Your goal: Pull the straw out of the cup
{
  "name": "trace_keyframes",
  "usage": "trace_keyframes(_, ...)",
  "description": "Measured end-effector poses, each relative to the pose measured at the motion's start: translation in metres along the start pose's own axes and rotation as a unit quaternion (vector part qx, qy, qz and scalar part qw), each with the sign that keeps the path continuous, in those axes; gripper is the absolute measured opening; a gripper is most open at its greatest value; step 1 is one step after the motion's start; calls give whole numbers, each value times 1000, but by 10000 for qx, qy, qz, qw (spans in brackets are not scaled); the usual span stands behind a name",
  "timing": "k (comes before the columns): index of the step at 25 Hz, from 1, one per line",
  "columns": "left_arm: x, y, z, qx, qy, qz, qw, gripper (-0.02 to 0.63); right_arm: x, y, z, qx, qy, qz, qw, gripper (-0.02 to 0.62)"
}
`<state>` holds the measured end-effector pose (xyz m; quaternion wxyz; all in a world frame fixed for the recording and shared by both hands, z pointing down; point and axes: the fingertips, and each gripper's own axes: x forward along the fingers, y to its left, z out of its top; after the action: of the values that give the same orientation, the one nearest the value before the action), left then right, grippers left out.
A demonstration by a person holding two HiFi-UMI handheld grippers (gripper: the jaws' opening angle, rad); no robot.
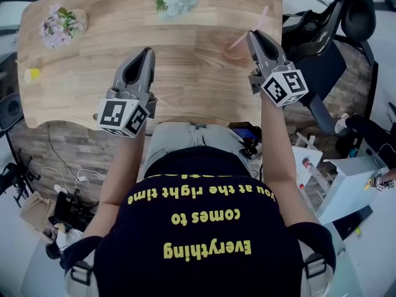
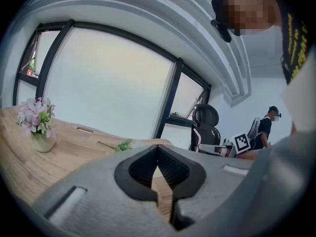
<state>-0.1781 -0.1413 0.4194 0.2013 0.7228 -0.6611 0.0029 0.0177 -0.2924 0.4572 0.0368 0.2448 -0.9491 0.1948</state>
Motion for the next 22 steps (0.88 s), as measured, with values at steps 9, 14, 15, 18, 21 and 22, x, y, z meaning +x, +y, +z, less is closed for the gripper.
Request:
trace_keyframes(9, -5, -2, 5, 41, -86, -122, 9999, 2, -18, 27, 39, -376, -413, 7, 9984, 40)
trace_keyframes(14, -8, -4, 7, 71, -125, -194, 9997, 2, -32, 43, 69, -622, -836, 16, 9946, 40)
trace_keyframes(15, -9, -4, 7, 74, -135, -208, 9997, 2, -35, 47, 74, -668, -898, 13, 9937, 40)
trace_keyframes(18, -12, -3, 8, 91, -161, -256, 9995, 2, -41, 56, 85, -782, -1032, -4, 9916, 40)
trace_keyframes(21, -13, -6, 9, 98, -183, -316, 9993, 2, -49, 62, 93, -845, -1131, -29, 9900, 40)
trace_keyframes(22, -14, -7, 9, 103, -193, -340, 9992, 2, -52, 64, 95, -874, -1165, -41, 9893, 40)
